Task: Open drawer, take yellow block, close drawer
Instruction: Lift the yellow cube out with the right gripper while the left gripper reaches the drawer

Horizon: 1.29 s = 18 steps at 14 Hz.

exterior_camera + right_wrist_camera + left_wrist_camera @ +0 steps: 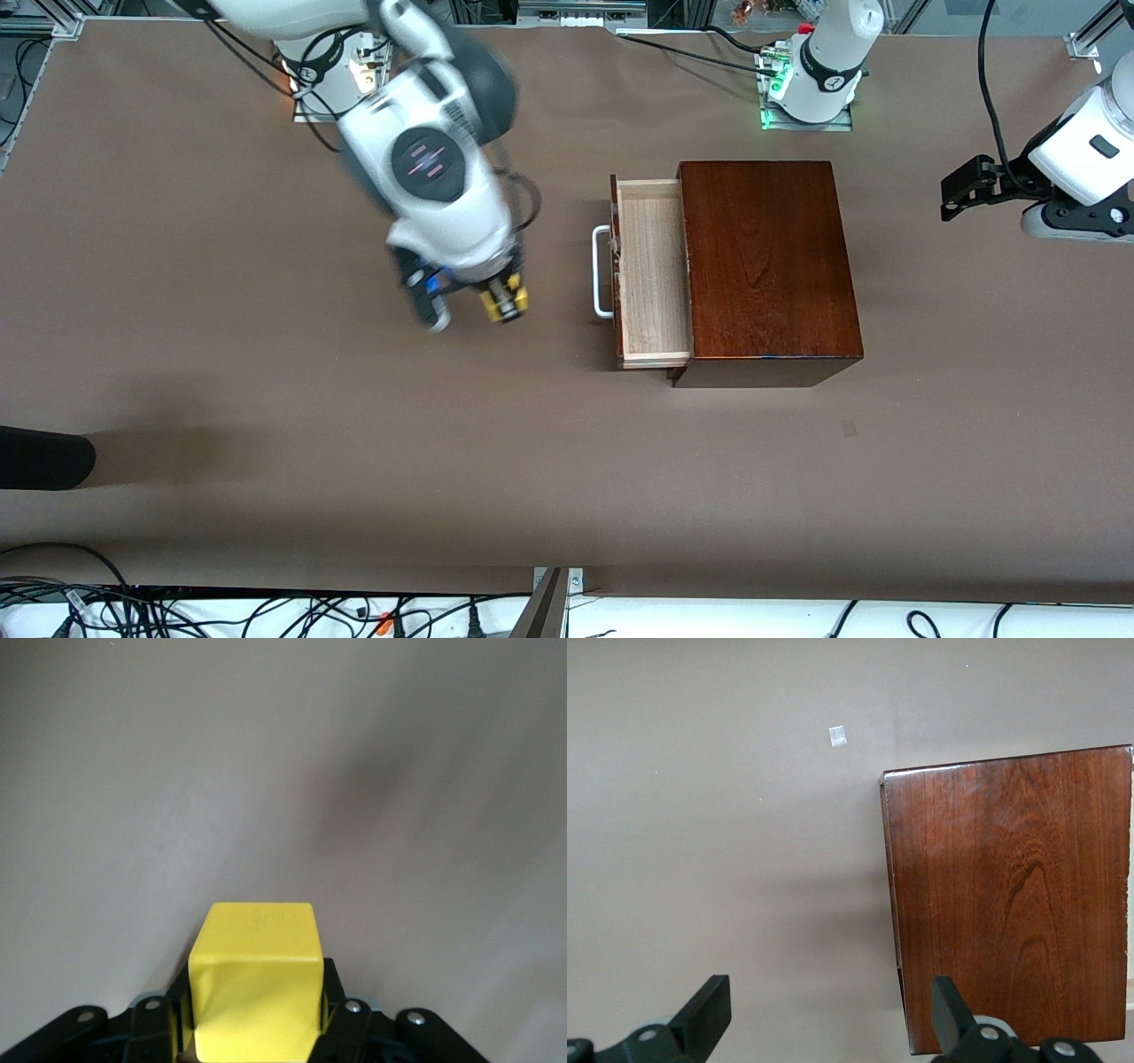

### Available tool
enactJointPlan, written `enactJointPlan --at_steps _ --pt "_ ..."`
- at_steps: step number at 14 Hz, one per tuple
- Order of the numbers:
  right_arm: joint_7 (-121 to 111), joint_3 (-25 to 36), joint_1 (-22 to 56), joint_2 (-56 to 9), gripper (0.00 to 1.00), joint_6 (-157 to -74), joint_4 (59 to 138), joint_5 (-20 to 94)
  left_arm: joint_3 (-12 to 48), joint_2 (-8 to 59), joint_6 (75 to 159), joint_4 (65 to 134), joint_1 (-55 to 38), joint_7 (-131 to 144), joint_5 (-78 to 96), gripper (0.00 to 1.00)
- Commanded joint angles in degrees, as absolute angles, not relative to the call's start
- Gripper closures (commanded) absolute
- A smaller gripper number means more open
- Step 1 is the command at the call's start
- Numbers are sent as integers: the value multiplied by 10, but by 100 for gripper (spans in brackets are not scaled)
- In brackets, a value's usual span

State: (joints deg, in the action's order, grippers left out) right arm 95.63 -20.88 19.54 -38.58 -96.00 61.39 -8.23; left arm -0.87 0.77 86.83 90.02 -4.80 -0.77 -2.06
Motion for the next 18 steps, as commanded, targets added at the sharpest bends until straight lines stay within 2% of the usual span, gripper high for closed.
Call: enactJointPlan --at_steps 1,5,10,14,18 --pt "782 -218 125 -383 89 -957 650 -61 1 8 857 890 -47 -15 1 0" --pt "536 -217 53 -403 87 -1007 687 -59 10 18 811 896 -50 -25 69 0" --pt "312 -178 46 -425 87 -1083 739 -71 108 78 798 890 -59 -125 97 0" --pt "243 -148 47 -425 87 -1156 802 -94 179 115 872 892 -60 -200 112 0" --pt "193 -139 41 -453 87 -1215 810 -103 243 149 952 892 -60 -295 107 0"
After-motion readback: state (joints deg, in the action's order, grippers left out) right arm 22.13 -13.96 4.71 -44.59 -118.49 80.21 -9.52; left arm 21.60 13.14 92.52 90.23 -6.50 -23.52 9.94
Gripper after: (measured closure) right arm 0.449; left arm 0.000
